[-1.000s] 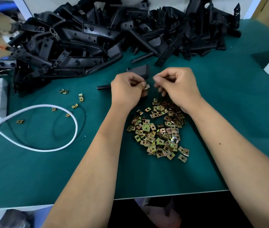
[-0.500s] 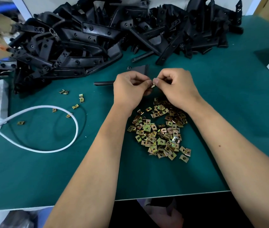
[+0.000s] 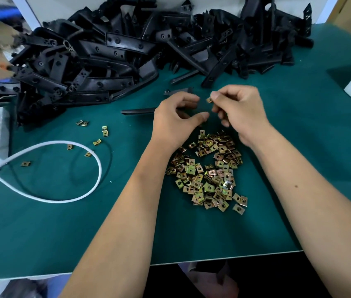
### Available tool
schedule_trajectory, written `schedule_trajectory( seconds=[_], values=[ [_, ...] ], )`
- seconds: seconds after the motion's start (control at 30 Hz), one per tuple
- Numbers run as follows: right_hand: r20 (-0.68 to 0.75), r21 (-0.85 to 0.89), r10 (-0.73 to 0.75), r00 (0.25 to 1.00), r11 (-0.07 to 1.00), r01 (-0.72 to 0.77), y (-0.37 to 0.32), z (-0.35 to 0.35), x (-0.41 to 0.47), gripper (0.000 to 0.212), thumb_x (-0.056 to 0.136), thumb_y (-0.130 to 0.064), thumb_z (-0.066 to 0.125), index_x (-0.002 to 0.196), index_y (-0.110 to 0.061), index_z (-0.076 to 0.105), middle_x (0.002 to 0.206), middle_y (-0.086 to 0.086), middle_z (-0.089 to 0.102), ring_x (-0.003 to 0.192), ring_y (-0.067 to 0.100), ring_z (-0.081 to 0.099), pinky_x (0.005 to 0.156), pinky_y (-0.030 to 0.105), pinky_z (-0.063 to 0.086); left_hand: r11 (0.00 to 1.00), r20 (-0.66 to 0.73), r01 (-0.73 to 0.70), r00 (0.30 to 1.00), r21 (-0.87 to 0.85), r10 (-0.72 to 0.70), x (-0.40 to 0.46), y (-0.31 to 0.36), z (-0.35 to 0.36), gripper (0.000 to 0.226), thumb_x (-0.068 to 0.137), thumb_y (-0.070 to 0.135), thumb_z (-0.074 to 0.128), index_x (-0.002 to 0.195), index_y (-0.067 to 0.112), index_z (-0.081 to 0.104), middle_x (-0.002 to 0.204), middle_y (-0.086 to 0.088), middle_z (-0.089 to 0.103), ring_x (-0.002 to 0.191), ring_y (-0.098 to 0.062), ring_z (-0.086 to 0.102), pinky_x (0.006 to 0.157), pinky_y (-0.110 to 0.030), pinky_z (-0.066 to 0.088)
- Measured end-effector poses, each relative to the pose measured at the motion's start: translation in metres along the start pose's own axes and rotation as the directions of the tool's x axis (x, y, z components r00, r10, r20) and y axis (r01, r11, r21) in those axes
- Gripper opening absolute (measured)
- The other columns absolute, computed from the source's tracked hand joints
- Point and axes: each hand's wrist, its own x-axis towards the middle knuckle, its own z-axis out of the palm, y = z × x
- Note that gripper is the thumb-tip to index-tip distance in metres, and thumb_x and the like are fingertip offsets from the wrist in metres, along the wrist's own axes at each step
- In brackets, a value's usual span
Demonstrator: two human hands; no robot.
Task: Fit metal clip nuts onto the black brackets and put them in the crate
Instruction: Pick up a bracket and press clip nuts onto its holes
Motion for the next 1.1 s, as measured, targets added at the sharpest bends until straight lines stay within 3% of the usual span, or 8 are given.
schedule_trajectory(
  seconds=[0.1,0.27,0.4,0.53,0.6,0.73,0.87,1.1],
  values=[
    [0.044,-0.107,-0.031,0.999,0.994,0.035,0.002,0.007,-0.003,0.017,0.092,-0.027,0.074,0.076,-0.020,0.077,0.054,-0.006,0.059,0.049,0.008,0.049,0.042,0.021,0.037,0.997,-0.025,-0.073,0.997,-0.004,0.073,-0.003,0.003,0.000,0.037,0.075,0.013,0.090,0.109,0.012,0.075,0.103,0.002,0.074,0.097,-0.006,0.069,0.083,-0.025,0.058],
    [0.080,-0.134,-0.057,0.995,0.989,0.067,0.000,0.007,-0.005,0.019,0.091,-0.030,0.074,0.073,-0.024,0.078,0.054,-0.008,0.060,0.050,0.003,0.049,0.048,0.016,0.038,0.992,-0.098,-0.125,0.987,-0.003,0.125,-0.001,0.002,0.001,0.012,0.080,0.008,0.085,0.089,0.012,0.079,0.083,0.006,0.075,0.075,-0.005,0.070,0.071,-0.019,0.056],
    [-0.109,-0.148,-0.033,0.994,0.989,0.017,0.003,0.007,0.001,0.021,0.092,-0.031,0.070,0.074,-0.022,0.075,0.057,-0.010,0.062,0.055,0.003,0.053,0.057,0.022,0.043,0.991,-0.188,-0.074,0.978,0.110,0.094,0.005,-0.005,-0.004,0.009,0.084,0.012,0.081,0.089,0.018,0.078,0.082,0.013,0.072,0.079,-0.003,0.068,0.078,-0.022,0.057],
    [-0.213,-0.388,-0.093,0.973,0.922,0.003,0.008,-0.002,0.005,0.020,0.093,-0.027,0.068,0.075,-0.023,0.073,0.066,-0.015,0.065,0.060,-0.006,0.056,0.056,0.007,0.037,0.980,-0.091,0.004,0.996,0.197,0.014,0.005,-0.013,-0.007,0.017,0.081,0.030,0.085,0.096,0.025,0.077,0.087,0.016,0.072,0.083,0.000,0.064,0.080,-0.021,0.054],
    [-0.247,-0.370,-0.092,0.965,0.929,-0.006,0.009,-0.002,0.006,0.020,0.096,-0.026,0.064,0.077,-0.022,0.070,0.070,-0.013,0.068,0.064,-0.003,0.060,0.061,0.013,0.043,0.951,-0.070,-0.051,0.995,0.305,0.075,0.003,-0.013,-0.004,0.020,0.080,0.033,0.084,0.097,0.024,0.077,0.092,0.013,0.070,0.089,-0.006,0.059,0.083,-0.023,0.050],
    [-0.219,-0.138,0.029,0.975,0.989,-0.060,0.010,0.000,0.006,0.017,0.100,-0.014,0.059,0.084,-0.014,0.065,0.077,0.004,0.074,0.062,0.011,0.068,0.050,0.026,0.051,0.843,-0.312,-0.077,0.908,0.533,0.280,0.008,-0.012,-0.009,0.033,0.085,0.036,0.074,0.114,0.020,0.072,0.116,-0.001,0.063,0.115,-0.027,0.049,0.099,-0.031,0.041],
    [-0.162,-0.033,0.063,0.985,0.997,-0.070,0.011,0.001,0.003,0.012,0.095,0.000,0.062,0.090,-0.010,0.067,0.079,0.010,0.076,0.061,0.016,0.069,0.054,0.025,0.054,0.797,-0.120,0.084,0.993,0.598,-0.015,0.019,-0.021,-0.011,0.077,0.094,0.064,0.056,0.156,0.024,0.036,0.144,-0.002,0.057,0.143,-0.027,0.040,0.122,-0.048,0.019],
    [-0.098,-0.035,0.055,0.994,0.998,-0.059,0.009,0.002,0.003,0.021,0.093,0.003,0.064,0.092,-0.012,0.079,0.083,0.008,0.077,0.066,0.014,0.069,0.063,0.023,0.056,0.886,-0.162,0.165,0.981,0.434,-0.103,0.020,-0.023,-0.013,0.085,0.085,0.062,0.071,0.155,0.027,0.037,0.120,0.009,0.066,0.122,-0.018,0.056,0.107,-0.039,0.025]
  ],
)
